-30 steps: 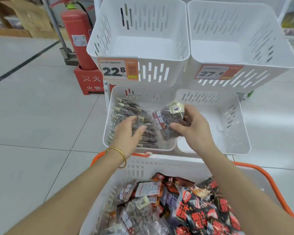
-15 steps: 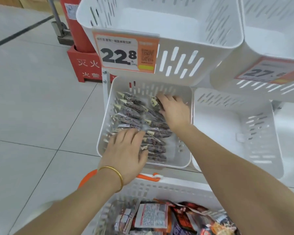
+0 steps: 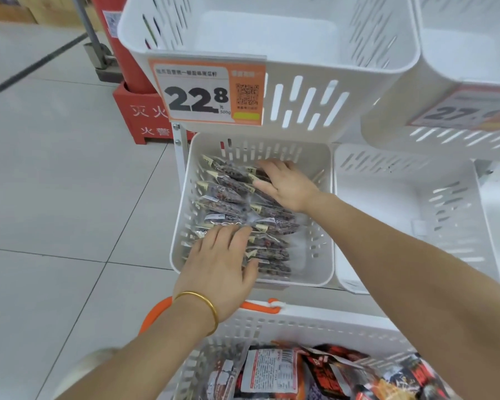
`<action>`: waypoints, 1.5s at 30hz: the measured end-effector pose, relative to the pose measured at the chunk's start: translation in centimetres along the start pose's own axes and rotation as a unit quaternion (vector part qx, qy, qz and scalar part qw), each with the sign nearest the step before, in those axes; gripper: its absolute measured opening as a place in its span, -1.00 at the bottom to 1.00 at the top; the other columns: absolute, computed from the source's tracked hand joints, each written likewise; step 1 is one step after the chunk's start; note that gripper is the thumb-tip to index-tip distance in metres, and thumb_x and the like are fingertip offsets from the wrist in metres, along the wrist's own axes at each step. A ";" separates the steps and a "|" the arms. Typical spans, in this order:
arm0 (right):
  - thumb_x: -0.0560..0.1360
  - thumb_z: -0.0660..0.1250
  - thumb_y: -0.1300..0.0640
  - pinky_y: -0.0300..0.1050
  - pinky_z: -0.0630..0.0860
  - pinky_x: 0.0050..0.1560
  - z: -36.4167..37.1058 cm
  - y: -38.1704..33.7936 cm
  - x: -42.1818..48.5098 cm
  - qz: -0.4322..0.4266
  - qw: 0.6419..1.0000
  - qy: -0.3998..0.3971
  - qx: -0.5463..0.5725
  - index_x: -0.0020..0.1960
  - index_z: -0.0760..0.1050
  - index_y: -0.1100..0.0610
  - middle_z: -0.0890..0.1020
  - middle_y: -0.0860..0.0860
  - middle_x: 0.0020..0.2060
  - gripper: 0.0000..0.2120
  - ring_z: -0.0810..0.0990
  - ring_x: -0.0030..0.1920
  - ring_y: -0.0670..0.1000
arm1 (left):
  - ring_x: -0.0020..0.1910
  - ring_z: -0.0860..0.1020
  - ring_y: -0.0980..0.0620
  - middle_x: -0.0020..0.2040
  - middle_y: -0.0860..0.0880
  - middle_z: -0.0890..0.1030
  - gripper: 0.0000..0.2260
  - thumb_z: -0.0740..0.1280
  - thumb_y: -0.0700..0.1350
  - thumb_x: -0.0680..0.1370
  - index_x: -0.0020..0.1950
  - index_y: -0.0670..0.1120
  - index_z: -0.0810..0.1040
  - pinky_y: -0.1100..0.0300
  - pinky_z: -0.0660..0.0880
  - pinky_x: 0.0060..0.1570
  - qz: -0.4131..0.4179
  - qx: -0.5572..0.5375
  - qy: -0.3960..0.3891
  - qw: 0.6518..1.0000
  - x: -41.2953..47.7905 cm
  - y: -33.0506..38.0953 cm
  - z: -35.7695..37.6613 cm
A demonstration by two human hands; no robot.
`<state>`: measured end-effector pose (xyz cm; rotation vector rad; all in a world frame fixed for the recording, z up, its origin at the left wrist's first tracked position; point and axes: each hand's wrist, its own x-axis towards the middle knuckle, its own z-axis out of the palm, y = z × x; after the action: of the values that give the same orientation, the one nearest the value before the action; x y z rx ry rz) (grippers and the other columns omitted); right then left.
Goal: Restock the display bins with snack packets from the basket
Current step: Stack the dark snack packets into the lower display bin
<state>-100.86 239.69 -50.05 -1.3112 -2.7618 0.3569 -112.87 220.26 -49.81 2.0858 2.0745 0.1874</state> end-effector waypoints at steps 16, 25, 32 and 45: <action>0.59 0.16 0.24 -0.40 0.12 0.20 -2.9 -7.0 -20.1 0.036 0.960 0.199 0.196 0.35 0.39 0.11 0.47 0.00 0.27 -0.66 0.34 0.28 0.00 | 0.31 0.29 -0.10 0.34 -0.06 0.36 -0.58 -0.10 0.09 0.59 0.41 0.04 0.23 0.00 0.26 0.21 -0.071 0.088 0.023 0.993 -0.4 0.6 -1.0; 0.59 0.18 0.24 -0.09 0.44 0.18 0.4 -12.0 -31.7 0.102 0.966 -0.028 0.237 0.29 0.47 0.10 0.57 0.04 0.20 -0.70 0.51 0.18 0.05 | 0.33 0.26 -0.14 0.39 -0.11 0.31 -0.60 0.06 0.02 0.62 0.43 -0.09 0.24 -0.05 0.30 0.20 -0.041 0.031 0.077 0.996 -8.3 4.4 -4.3; 0.47 0.23 -0.31 0.06 0.52 -0.01 4.4 -16.1 -31.5 0.122 0.969 -0.190 0.102 0.49 0.03 0.13 0.52 0.14 0.19 -0.19 0.54 0.13 0.18 | 0.37 0.19 -0.14 0.41 -0.12 0.27 -0.59 0.12 -0.02 0.62 0.44 -0.11 0.25 0.00 0.21 0.34 -0.035 -0.006 -0.004 0.999 -15.7 3.0 -6.1; 0.37 0.51 0.09 -0.25 0.32 0.07 3.8 -15.3 -34.9 0.167 0.911 -0.130 0.354 0.52 0.06 0.13 0.38 0.08 0.38 -0.11 0.38 0.34 0.06 | 0.41 0.19 -0.10 0.42 -0.10 0.26 -0.58 0.18 -0.02 0.60 0.44 -0.09 0.26 0.06 0.13 0.39 -0.036 -0.056 -0.079 0.995 -17.7 4.3 -5.1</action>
<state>-90.85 202.80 -48.67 -1.5634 -2.1667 1.4778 -110.01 202.79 -43.08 1.8928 1.9940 0.1209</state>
